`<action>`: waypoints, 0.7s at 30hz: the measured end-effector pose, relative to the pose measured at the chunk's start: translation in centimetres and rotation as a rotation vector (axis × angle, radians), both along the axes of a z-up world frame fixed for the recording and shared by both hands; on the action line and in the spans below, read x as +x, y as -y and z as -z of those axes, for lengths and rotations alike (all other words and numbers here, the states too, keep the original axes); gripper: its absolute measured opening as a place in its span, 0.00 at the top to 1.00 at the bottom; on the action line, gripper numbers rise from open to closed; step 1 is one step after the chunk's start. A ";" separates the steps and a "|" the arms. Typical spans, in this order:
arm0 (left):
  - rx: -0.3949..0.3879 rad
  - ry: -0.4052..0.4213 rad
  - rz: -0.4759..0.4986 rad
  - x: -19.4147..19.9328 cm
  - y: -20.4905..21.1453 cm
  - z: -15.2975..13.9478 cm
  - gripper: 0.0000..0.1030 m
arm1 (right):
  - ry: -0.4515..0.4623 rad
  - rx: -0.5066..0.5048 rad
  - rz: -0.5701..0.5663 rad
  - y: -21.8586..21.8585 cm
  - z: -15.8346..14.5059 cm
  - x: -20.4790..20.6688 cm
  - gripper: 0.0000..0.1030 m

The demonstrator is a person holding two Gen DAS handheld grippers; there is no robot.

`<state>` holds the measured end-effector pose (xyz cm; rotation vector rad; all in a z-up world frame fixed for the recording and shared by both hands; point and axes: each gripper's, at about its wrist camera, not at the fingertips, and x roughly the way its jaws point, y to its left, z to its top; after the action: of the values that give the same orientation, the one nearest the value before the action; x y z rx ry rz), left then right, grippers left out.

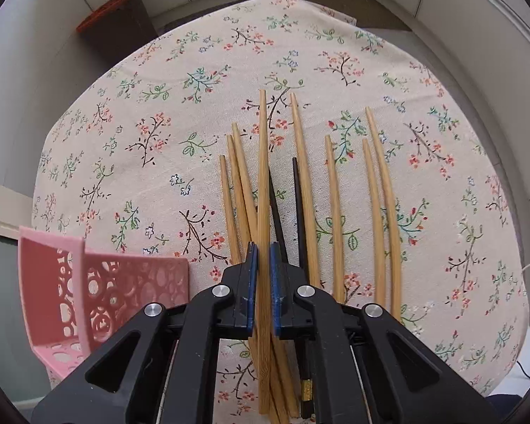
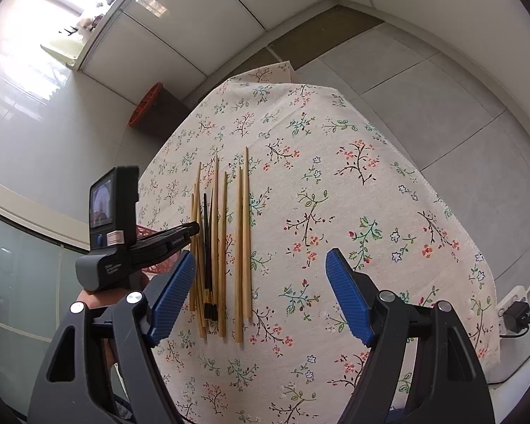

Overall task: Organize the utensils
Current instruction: 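Grasp a wooden chopstick from the pile with the left tool while the right tool approaches, then grasp another wooden chopstick with the right tool while the left tool lifts its chopstick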

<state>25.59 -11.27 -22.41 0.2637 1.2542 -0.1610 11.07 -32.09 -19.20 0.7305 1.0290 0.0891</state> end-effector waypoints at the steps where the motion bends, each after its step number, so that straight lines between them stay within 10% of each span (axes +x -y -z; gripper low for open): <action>1: -0.025 0.011 -0.002 -0.5 -0.2 -0.5 0.94 | 0.001 -0.002 0.000 0.0 0.0 0.0 0.28; 13: -0.424 0.256 -0.034 -9.6 -4.4 -9.4 0.94 | -0.035 -0.105 -0.115 -3.2 1.5 3.5 0.55; 21: -0.534 0.404 -0.074 -12.8 -9.6 -13.0 0.94 | -0.155 -0.141 -0.185 -6.3 4.9 9.1 0.70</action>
<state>12.75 -1.68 -9.40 -0.2056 0.7815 -0.3524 20.21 -25.79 -24.13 0.5190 1.2370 0.1197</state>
